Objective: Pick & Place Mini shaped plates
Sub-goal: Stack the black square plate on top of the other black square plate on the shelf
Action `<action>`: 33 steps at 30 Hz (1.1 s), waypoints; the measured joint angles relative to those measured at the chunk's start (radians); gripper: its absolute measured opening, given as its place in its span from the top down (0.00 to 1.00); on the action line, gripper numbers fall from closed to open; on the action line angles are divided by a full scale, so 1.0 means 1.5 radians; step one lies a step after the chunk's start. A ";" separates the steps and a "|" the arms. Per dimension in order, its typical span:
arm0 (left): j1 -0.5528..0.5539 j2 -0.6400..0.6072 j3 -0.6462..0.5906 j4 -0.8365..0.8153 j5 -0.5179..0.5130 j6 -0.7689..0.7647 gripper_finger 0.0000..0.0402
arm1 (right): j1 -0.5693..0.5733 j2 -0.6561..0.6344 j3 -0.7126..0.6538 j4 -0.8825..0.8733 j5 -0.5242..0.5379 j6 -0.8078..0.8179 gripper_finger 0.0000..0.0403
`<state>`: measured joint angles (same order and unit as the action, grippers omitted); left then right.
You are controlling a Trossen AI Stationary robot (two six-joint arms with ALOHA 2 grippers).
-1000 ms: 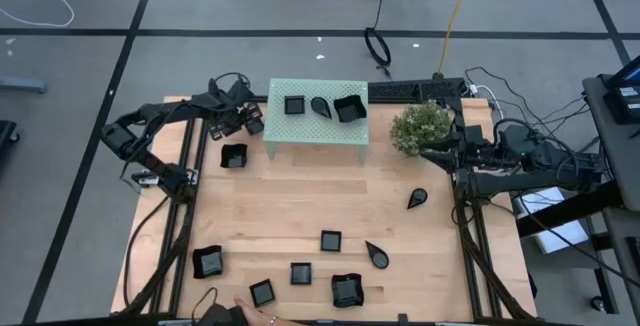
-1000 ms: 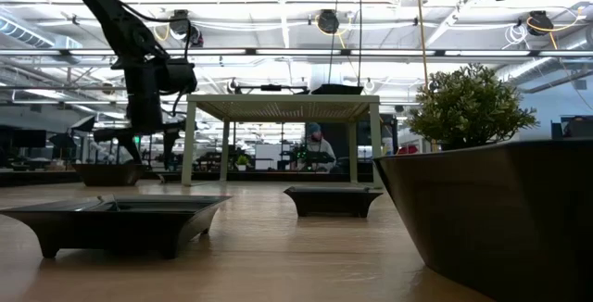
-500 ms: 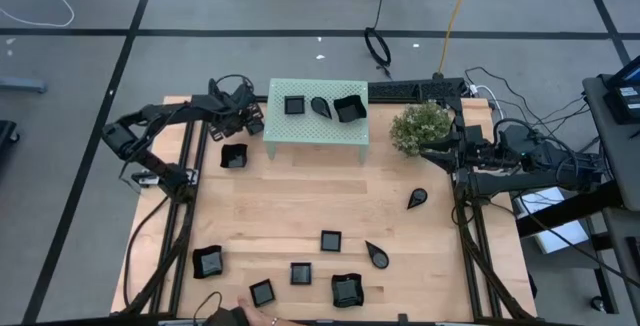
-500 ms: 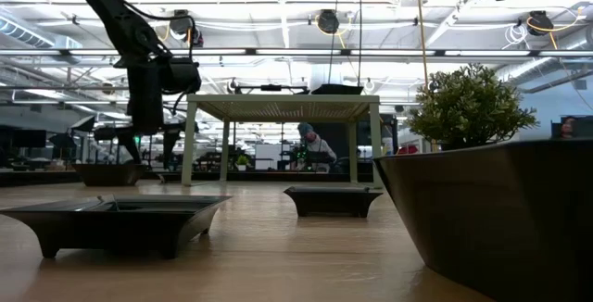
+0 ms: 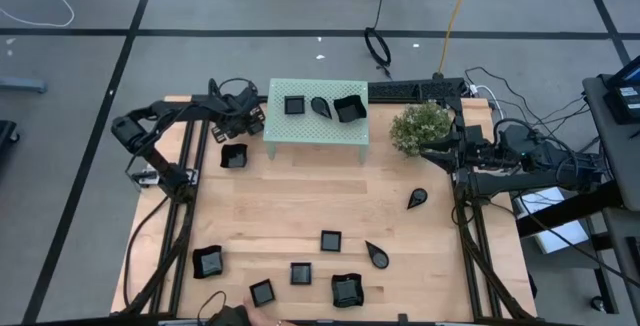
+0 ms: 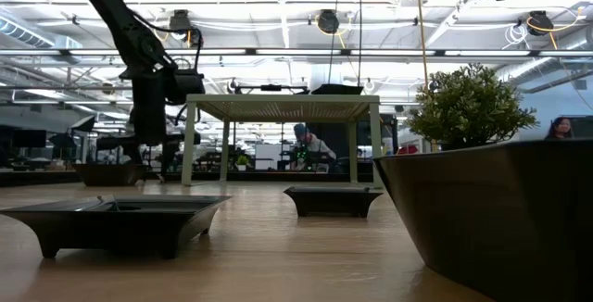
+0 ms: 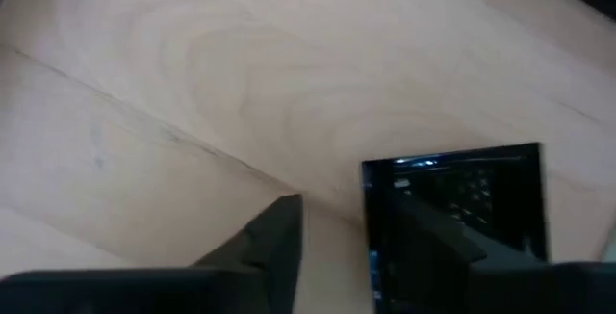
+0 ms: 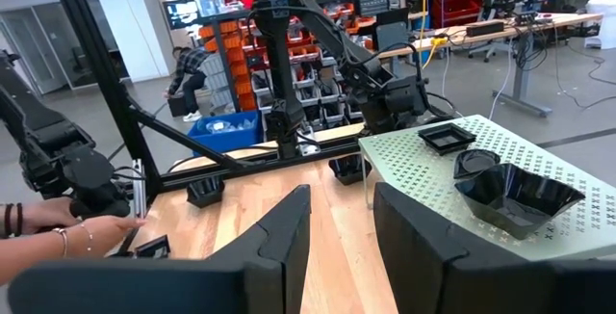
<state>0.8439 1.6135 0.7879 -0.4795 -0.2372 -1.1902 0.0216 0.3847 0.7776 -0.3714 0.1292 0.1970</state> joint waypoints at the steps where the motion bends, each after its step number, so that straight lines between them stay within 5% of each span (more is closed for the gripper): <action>1: 0.000 0.000 0.000 -0.002 0.000 0.000 0.68 | 0.000 0.000 0.000 0.000 0.000 0.000 0.74; 9: -0.001 -0.024 0.000 0.008 0.018 0.013 0.98 | 0.000 0.000 0.000 0.000 0.000 0.000 0.74; 23: -0.002 -0.283 -0.002 0.020 -0.144 0.047 0.99 | 0.000 0.000 0.000 0.000 0.000 0.000 0.74; 33: -0.060 -0.415 0.000 0.229 -0.138 0.142 0.99 | 0.000 0.000 0.000 0.000 0.000 0.000 0.74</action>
<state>0.7537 0.9903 0.7872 -0.1364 -0.4441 -0.9772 0.0216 0.3847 0.7778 -0.3716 0.1295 0.1968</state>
